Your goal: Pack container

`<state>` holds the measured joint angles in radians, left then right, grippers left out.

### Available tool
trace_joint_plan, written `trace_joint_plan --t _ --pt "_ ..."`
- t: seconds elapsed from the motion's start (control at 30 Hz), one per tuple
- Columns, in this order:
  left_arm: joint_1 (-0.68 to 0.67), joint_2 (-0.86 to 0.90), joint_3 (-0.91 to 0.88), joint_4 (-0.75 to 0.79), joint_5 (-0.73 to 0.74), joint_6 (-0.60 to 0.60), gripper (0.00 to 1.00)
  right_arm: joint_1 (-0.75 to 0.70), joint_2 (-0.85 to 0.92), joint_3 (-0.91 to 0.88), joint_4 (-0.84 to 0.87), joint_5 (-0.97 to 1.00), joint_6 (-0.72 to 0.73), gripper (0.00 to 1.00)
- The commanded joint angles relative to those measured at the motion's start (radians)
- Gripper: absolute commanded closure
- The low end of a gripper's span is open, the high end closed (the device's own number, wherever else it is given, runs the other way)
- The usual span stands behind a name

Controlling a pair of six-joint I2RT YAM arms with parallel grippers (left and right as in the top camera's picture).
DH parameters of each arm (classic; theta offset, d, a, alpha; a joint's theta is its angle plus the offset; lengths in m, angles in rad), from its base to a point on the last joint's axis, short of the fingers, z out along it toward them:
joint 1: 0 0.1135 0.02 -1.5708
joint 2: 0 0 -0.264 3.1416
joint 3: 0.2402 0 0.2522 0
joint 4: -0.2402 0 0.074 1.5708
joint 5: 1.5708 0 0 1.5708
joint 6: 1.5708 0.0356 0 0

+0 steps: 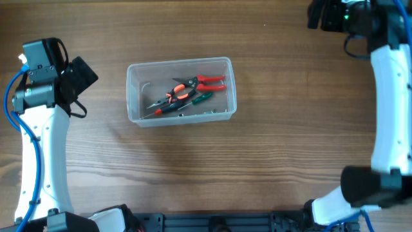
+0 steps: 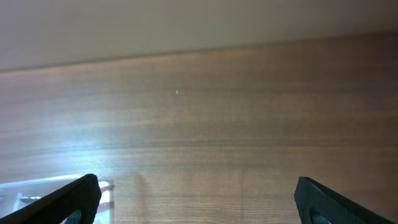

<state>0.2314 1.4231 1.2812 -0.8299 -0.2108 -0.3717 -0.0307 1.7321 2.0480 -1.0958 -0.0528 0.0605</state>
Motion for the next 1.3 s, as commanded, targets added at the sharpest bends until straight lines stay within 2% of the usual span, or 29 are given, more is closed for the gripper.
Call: trace_joint_plan --t 0.0,0.1,0.2,0.3,0.43,0.53,0.73,0.93,1.17,1.27 --pt "0.005 0.004 -0.002 0.002 0.005 -0.002 0.00 0.005 -0.213 0.005 0.003 0.003 -0.002 0.00" --pt "0.005 0.004 -0.002 0.002 0.005 -0.002 0.00 0.005 -0.347 0.005 -0.005 0.116 -0.122 0.00" --pt "0.005 0.004 -0.002 0.002 0.005 -0.002 0.00 0.005 -0.473 -0.077 0.064 0.128 -0.217 0.00" --pt "0.005 0.004 -0.002 0.002 0.005 -0.002 0.00 0.005 -0.641 -0.308 0.233 0.095 -0.214 0.00" --pt "0.005 0.004 -0.002 0.002 0.005 -0.002 0.00 0.005 -0.938 -0.752 0.386 -0.058 -0.214 0.00" --pt "0.005 0.004 -0.002 0.002 0.005 -0.002 0.00 0.005 -1.146 -1.032 0.422 -0.158 -0.215 0.00" --pt "0.005 0.004 -0.002 0.002 0.005 -0.002 0.00 0.005 -1.456 -1.445 0.428 -0.174 -0.215 0.00" --pt "0.005 0.004 -0.002 0.002 0.005 -0.002 0.00 0.005 -1.632 -1.716 0.439 -0.151 -0.213 0.00" --pt "0.005 0.004 -0.002 0.002 0.005 -0.002 0.00 0.005 -1.696 -1.888 0.549 -0.151 -0.215 0.00" --pt "0.005 0.004 -0.002 0.002 0.005 -0.002 0.00 0.005 -1.698 -1.891 0.562 -0.151 -0.215 0.00"
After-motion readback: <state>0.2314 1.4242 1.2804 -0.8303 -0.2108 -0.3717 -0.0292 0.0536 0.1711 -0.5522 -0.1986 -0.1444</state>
